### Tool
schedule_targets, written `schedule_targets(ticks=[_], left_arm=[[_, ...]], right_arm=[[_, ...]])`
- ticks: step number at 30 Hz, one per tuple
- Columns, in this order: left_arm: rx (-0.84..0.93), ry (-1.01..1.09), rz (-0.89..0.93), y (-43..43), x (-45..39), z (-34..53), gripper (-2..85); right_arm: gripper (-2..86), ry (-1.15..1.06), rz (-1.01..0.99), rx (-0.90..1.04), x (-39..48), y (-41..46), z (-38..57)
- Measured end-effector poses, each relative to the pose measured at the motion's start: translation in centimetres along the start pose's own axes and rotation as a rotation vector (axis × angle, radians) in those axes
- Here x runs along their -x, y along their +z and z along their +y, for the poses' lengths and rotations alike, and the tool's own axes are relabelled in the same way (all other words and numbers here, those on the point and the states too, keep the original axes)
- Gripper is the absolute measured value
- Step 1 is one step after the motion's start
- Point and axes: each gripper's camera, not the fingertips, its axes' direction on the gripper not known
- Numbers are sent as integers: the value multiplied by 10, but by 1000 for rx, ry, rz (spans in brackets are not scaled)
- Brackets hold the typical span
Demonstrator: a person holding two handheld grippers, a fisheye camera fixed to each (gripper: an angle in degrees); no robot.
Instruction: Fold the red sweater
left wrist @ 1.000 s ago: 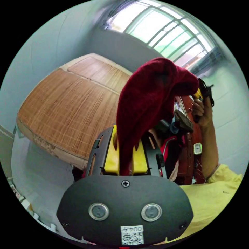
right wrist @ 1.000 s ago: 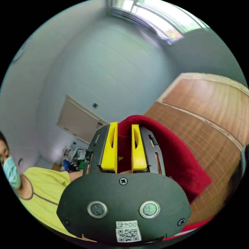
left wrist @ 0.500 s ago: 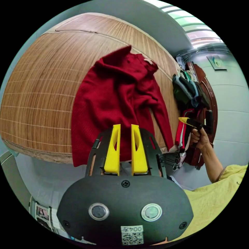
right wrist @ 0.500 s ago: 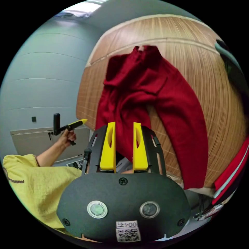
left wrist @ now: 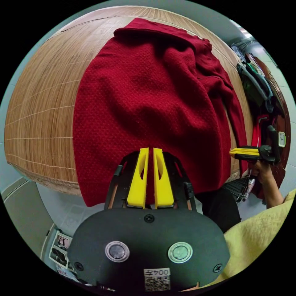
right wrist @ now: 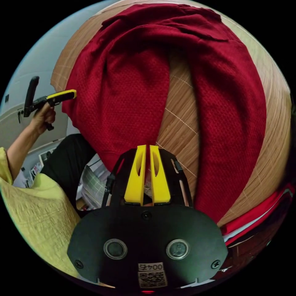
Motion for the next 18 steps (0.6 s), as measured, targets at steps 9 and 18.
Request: schedule_targets(ticks=[9, 18], left_arm=[[-68, -9, 96, 12, 10, 26, 10], [-162, 72, 48, 19, 1, 62, 15]], right_arm=[[-7, -57, 30, -5, 11, -19, 14], [-7, -101, 56, -93, 14, -30, 63]])
